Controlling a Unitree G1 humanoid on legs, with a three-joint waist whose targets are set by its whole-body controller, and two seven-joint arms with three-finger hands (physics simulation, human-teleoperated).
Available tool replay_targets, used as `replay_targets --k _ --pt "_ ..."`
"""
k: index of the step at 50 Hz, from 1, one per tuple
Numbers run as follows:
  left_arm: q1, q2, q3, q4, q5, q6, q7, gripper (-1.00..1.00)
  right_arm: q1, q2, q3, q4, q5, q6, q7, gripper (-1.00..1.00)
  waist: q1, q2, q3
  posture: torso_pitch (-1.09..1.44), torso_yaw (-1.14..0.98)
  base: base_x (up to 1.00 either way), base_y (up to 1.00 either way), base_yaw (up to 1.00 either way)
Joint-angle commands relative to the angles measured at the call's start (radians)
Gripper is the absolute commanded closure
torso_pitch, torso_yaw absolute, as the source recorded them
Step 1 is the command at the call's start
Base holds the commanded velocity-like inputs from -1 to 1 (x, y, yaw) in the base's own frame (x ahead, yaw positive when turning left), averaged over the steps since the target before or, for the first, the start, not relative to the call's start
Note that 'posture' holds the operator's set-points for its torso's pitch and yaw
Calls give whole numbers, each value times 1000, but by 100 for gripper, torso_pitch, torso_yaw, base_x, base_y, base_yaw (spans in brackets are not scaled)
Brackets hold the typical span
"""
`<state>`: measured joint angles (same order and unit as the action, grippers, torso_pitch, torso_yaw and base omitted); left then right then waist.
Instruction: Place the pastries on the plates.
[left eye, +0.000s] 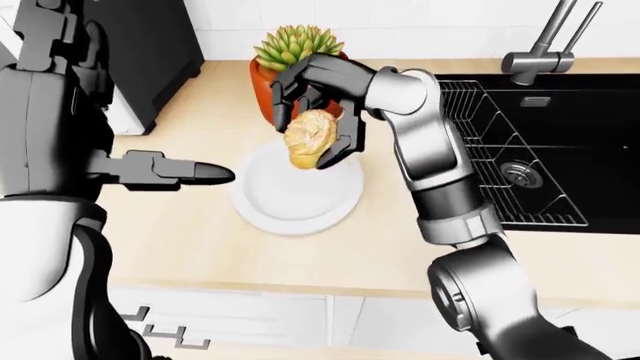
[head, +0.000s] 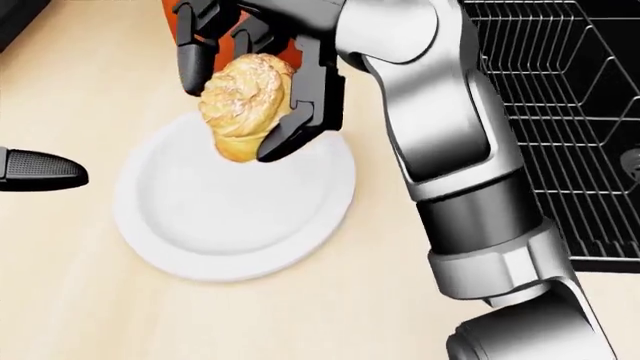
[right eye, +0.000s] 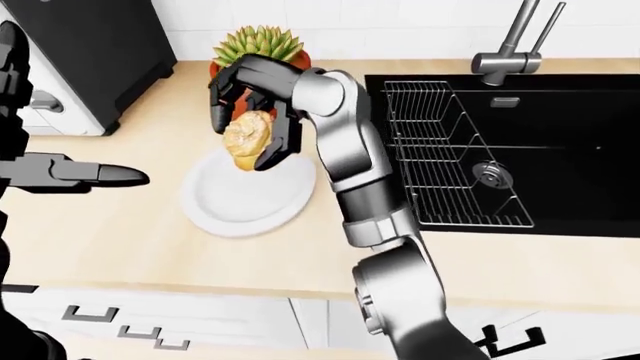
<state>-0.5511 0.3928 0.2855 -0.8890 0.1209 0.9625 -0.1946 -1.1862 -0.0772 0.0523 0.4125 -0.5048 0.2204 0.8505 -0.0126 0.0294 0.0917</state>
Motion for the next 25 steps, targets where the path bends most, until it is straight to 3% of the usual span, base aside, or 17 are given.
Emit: replay_targets --k 1,25 --pt "-27 14 11 -18 4 -18 6 -100 -41 2 -11 -24 6 -38 -15 100 -1 7 -30 6 0 0 0 0" --pt "-12 18 23 -31 0 -17 4 -100 81 46 13 -127 -58 -6 71 94 -4 12 -31 6 0 0 0 0"
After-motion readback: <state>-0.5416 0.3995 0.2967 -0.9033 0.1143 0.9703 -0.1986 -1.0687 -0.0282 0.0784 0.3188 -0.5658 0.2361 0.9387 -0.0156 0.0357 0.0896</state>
